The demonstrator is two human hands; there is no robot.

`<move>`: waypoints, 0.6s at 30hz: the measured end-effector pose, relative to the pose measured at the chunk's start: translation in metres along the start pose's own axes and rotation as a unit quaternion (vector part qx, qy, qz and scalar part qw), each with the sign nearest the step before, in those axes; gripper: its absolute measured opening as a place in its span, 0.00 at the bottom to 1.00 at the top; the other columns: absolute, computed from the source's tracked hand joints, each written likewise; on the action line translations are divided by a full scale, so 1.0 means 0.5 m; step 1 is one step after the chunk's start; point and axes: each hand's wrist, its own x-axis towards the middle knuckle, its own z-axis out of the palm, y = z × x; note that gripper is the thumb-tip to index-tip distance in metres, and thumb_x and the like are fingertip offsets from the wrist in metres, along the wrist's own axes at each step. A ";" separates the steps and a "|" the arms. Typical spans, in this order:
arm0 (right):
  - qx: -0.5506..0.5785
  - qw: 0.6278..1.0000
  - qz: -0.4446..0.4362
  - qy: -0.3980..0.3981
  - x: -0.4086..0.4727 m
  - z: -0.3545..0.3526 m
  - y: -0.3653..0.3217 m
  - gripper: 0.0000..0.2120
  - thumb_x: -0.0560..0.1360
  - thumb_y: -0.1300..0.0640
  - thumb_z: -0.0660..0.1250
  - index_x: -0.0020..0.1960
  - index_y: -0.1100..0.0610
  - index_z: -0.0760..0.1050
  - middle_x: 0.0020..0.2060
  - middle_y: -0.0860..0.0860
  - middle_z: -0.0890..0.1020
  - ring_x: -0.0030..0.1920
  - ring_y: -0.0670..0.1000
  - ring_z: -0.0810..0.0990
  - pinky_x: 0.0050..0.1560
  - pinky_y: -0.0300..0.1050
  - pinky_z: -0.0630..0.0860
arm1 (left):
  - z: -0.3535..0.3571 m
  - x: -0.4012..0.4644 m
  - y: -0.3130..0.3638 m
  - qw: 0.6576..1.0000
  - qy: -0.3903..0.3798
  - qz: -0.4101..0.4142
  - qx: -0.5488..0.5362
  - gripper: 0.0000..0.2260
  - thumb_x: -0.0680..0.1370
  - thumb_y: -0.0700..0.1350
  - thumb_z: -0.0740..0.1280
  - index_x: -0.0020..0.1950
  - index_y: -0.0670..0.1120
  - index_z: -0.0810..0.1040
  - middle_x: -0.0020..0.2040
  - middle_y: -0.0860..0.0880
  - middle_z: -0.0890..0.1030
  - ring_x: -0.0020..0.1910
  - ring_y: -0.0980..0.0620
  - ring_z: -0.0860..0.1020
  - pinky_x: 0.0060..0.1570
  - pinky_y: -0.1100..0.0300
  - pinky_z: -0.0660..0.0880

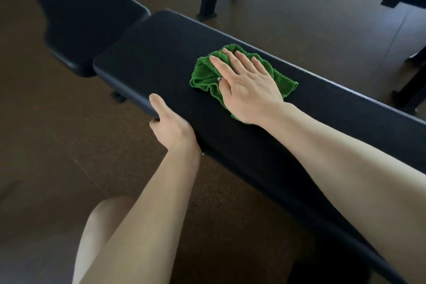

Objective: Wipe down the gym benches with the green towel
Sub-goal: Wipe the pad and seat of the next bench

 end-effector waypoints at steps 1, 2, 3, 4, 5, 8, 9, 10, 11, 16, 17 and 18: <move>0.002 1.000 0.008 0.003 -0.005 0.001 -0.006 0.27 0.87 0.47 0.44 0.85 0.44 0.46 0.85 0.49 0.49 0.85 0.53 0.45 0.83 0.54 0.43 | -0.002 0.001 0.002 1.000 -0.004 -0.001 0.006 0.30 0.78 0.69 0.61 0.72 0.50 0.71 0.55 0.55 0.76 0.50 0.52 0.76 0.54 0.53 0.72; 0.005 1.000 0.020 0.007 -0.012 0.002 -0.014 0.27 0.87 0.47 0.45 0.85 0.44 0.46 0.85 0.50 0.49 0.85 0.53 0.45 0.83 0.54 0.43 | -0.004 0.002 0.004 1.000 -0.013 -0.003 0.015 0.32 0.79 0.69 0.61 0.74 0.49 0.69 0.56 0.54 0.74 0.50 0.51 0.75 0.54 0.53 0.69; 0.006 0.999 0.036 0.013 -0.024 0.003 -0.023 0.27 0.87 0.47 0.45 0.85 0.45 0.46 0.85 0.50 0.49 0.85 0.53 0.45 0.83 0.54 0.43 | -0.007 0.003 0.007 0.999 -0.024 -0.006 0.025 0.33 0.79 0.69 0.60 0.76 0.49 0.67 0.58 0.54 0.73 0.52 0.50 0.74 0.54 0.54 0.67; 0.007 0.999 0.051 0.018 -0.042 0.004 -0.036 0.27 0.87 0.47 0.44 0.85 0.45 0.46 0.85 0.49 0.49 0.85 0.53 0.45 0.84 0.54 0.43 | -0.011 0.006 0.008 0.998 -0.041 -0.010 0.036 0.33 0.80 0.69 0.59 0.78 0.49 0.65 0.59 0.53 0.72 0.54 0.50 0.72 0.55 0.54 0.66; 0.007 0.998 0.062 0.021 -0.066 0.007 -0.050 0.27 0.86 0.46 0.43 0.85 0.45 0.46 0.85 0.49 0.49 0.85 0.52 0.45 0.84 0.54 0.43 | -0.020 0.008 0.008 0.997 -0.063 -0.019 0.048 0.34 0.80 0.69 0.58 0.80 0.50 0.63 0.62 0.53 0.71 0.57 0.51 0.71 0.57 0.55 0.64; -0.001 0.997 0.081 0.011 -0.160 0.015 -0.100 0.28 0.85 0.44 0.40 0.85 0.43 0.44 0.85 0.46 0.45 0.84 0.48 0.40 0.84 0.52 0.42 | -0.047 0.038 0.026 0.985 -0.131 -0.058 0.094 0.38 0.80 0.71 0.55 0.84 0.51 0.55 0.73 0.55 0.67 0.66 0.53 0.68 0.61 0.55 0.60; 0.000 0.996 0.087 0.000 -0.185 0.016 -0.115 0.28 0.85 0.43 0.39 0.85 0.42 0.42 0.84 0.44 0.43 0.84 0.46 0.38 0.84 0.51 0.40 | -0.052 0.056 0.042 0.982 -0.144 -0.071 0.102 0.40 0.79 0.73 0.55 0.84 0.52 0.54 0.78 0.55 0.65 0.73 0.50 0.67 0.66 0.55 0.61; 0.000 0.996 0.090 -0.012 -0.203 0.016 -0.126 0.28 0.85 0.43 0.39 0.85 0.41 0.41 0.84 0.43 0.42 0.83 0.45 0.35 0.83 0.50 0.40 | -0.054 0.078 0.058 0.979 -0.147 -0.083 0.112 0.42 0.77 0.75 0.54 0.84 0.53 0.54 0.81 0.55 0.62 0.78 0.48 0.64 0.72 0.53 0.59; -0.002 0.996 0.089 -0.020 -0.211 0.015 -0.133 0.28 0.86 0.42 0.39 0.84 0.41 0.40 0.84 0.43 0.41 0.83 0.45 0.35 0.83 0.51 0.40 | -0.052 0.097 0.073 0.978 -0.146 -0.088 0.120 0.44 0.75 0.77 0.53 0.85 0.52 0.55 0.82 0.53 0.61 0.80 0.46 0.62 0.76 0.50 0.57; -0.045 0.998 0.020 -0.042 -0.134 0.019 -0.173 0.27 0.87 0.44 0.43 0.85 0.43 0.43 0.85 0.46 0.46 0.84 0.50 0.41 0.84 0.55 0.44 | -0.066 0.126 0.082 0.968 -0.214 -0.112 0.072 0.47 0.68 0.81 0.56 0.81 0.56 0.64 0.76 0.51 0.73 0.71 0.44 0.75 0.69 0.46 0.72; -0.053 0.998 0.009 -0.039 -0.101 0.025 -0.188 0.27 0.87 0.44 0.43 0.85 0.44 0.44 0.85 0.47 0.47 0.85 0.51 0.42 0.84 0.56 0.45 | -0.075 0.131 0.084 0.958 -0.251 -0.126 0.056 0.43 0.71 0.80 0.56 0.80 0.57 0.66 0.73 0.51 0.77 0.67 0.46 0.79 0.64 0.48 0.76; -0.058 0.998 0.001 -0.032 -0.065 0.032 -0.204 0.27 0.87 0.44 0.44 0.85 0.45 0.46 0.85 0.48 0.49 0.85 0.52 0.44 0.83 0.56 0.46 | -0.081 0.138 0.090 0.948 -0.287 -0.129 0.044 0.39 0.74 0.78 0.54 0.78 0.56 0.69 0.70 0.50 0.79 0.64 0.48 0.80 0.61 0.49 0.78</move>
